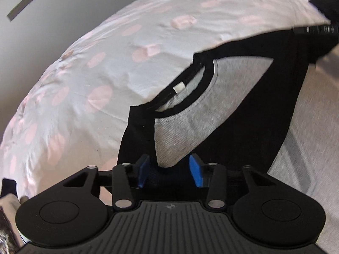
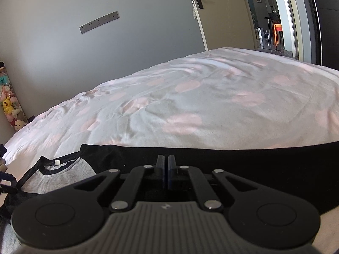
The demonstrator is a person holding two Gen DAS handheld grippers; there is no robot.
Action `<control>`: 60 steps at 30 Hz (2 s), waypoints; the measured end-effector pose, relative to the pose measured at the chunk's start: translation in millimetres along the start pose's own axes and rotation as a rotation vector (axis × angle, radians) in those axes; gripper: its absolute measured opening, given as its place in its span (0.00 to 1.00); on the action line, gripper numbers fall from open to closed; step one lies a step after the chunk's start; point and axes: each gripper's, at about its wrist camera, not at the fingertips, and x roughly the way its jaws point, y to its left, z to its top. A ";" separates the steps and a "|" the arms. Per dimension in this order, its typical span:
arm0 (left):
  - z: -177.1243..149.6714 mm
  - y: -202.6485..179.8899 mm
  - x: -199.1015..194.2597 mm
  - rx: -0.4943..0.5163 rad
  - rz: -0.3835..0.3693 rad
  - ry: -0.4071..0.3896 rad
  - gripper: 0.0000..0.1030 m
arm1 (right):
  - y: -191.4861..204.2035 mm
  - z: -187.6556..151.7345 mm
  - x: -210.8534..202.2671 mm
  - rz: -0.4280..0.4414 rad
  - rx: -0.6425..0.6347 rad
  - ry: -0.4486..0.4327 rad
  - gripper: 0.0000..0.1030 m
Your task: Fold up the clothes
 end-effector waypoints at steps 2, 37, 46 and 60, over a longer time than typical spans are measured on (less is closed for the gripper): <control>0.2 -3.5 10.8 0.006 -0.005 0.032 0.38 | -1.3 0.0 0.4 0.001 0.006 0.001 0.03; -81.2 17.8 -57.7 -0.519 0.136 -0.093 0.39 | -33.9 -9.0 -16.4 -0.044 0.201 0.096 0.11; -87.6 -17.0 -34.4 -0.463 0.156 -0.018 0.21 | -24.6 -16.9 -10.5 0.055 0.189 0.120 0.27; -96.1 -7.9 -33.7 -0.606 0.176 0.042 0.16 | -41.4 -17.0 -6.5 -0.007 0.227 0.157 0.01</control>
